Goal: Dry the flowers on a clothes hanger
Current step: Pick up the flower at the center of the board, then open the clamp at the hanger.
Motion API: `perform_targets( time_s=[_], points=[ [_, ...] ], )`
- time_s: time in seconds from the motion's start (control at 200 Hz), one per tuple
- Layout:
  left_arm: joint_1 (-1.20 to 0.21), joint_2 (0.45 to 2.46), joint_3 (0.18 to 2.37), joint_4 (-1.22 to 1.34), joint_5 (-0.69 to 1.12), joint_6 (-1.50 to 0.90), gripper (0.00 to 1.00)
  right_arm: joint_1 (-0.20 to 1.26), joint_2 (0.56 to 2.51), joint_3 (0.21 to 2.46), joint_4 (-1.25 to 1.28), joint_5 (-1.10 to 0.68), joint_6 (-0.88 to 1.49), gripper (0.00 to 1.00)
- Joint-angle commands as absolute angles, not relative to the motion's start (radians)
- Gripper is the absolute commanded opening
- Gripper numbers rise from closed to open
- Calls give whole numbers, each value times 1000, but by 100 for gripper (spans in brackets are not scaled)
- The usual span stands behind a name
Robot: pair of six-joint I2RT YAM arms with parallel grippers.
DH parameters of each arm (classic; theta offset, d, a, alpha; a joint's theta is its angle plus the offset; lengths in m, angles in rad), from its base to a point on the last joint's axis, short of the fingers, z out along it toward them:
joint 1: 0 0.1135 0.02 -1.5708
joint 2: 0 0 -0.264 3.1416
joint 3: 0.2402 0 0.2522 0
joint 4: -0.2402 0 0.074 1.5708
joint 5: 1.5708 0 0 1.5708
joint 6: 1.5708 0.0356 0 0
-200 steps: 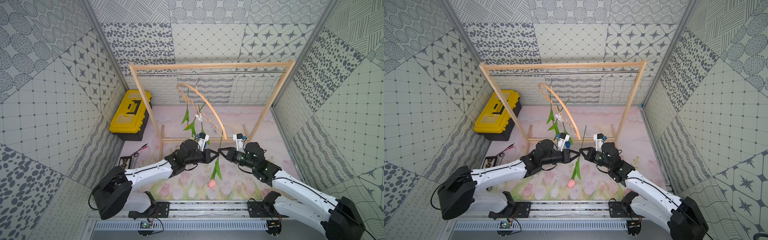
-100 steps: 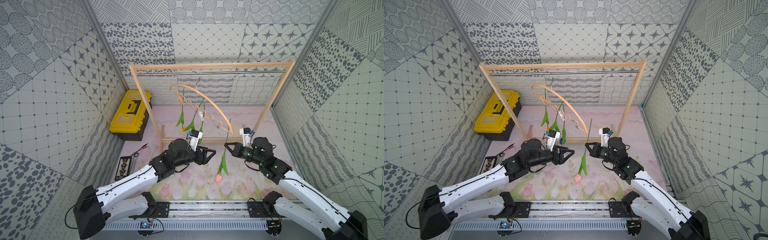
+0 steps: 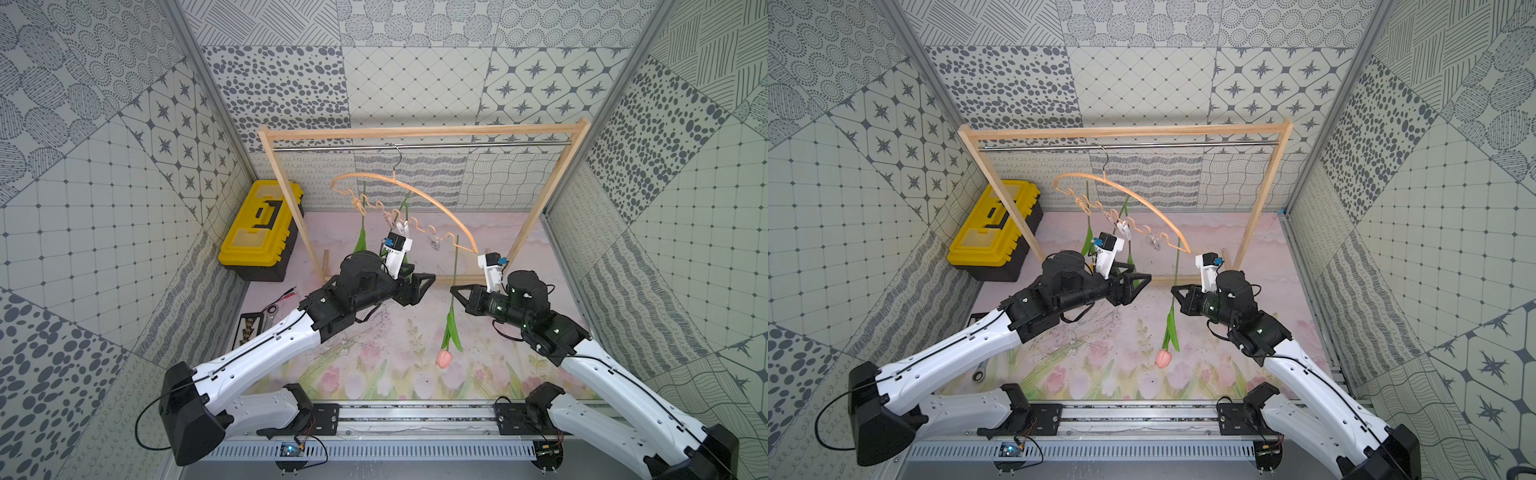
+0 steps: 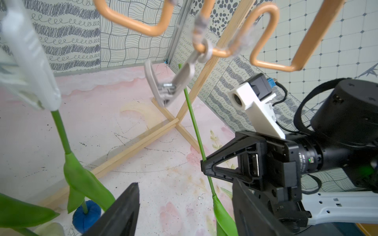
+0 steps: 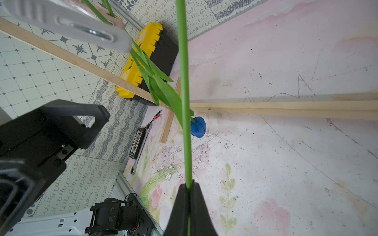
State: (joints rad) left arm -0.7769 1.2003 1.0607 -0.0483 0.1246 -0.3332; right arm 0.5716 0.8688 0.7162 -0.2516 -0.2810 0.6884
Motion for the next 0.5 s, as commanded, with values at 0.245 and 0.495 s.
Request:
perform_targets(
  time_s=[0.245, 0.495],
  points=[
    [-750, 1349, 1227, -8, 138, -197, 75, 571, 834, 744, -233, -287, 667, 0],
    [-750, 1416, 1298, 0, 125, -166, 72, 570, 830, 745, -235, -293, 668, 0]
  ],
)
